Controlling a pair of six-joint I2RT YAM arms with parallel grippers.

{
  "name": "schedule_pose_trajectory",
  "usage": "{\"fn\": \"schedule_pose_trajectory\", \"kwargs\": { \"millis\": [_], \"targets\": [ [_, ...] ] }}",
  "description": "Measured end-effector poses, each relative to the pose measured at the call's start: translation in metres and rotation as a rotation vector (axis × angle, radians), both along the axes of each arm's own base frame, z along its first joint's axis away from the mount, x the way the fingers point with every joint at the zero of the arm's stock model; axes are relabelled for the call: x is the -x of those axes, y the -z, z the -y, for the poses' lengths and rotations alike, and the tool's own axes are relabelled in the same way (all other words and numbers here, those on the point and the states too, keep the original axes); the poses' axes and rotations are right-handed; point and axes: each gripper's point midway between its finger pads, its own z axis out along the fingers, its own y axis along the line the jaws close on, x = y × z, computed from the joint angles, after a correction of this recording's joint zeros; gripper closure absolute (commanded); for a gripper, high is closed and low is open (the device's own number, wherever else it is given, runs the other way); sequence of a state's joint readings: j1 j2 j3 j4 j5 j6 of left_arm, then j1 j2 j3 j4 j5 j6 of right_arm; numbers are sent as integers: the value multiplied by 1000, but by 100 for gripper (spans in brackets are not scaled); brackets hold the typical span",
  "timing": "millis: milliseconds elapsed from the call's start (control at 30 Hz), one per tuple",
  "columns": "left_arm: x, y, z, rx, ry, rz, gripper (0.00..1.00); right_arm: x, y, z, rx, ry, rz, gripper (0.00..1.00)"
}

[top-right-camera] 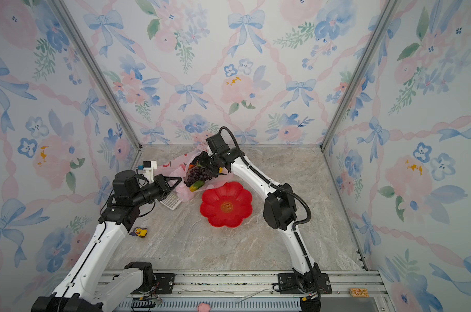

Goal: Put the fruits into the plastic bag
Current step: 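Open the right gripper inside the bag to release the grapes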

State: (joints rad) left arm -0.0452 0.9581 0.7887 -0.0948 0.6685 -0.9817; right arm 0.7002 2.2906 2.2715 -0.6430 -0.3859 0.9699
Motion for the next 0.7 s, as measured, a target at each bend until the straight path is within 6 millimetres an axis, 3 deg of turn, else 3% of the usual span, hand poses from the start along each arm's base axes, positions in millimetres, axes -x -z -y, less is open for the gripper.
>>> {"fn": "schedule_pose_trajectory", "kwargs": {
  "millis": [367, 500, 700],
  "targets": [
    [-8, -9, -3, 17, -32, 38, 100, 29, 5, 16, 25, -162, -142, 4],
    [-10, -7, -4, 18, -38, 33, 100, 55, 12, 26, 53, -275, -223, 4],
    [-12, -8, -6, 17, -47, 37, 100, 100, 40, 51, 160, -434, -354, 4]
  ]
}}
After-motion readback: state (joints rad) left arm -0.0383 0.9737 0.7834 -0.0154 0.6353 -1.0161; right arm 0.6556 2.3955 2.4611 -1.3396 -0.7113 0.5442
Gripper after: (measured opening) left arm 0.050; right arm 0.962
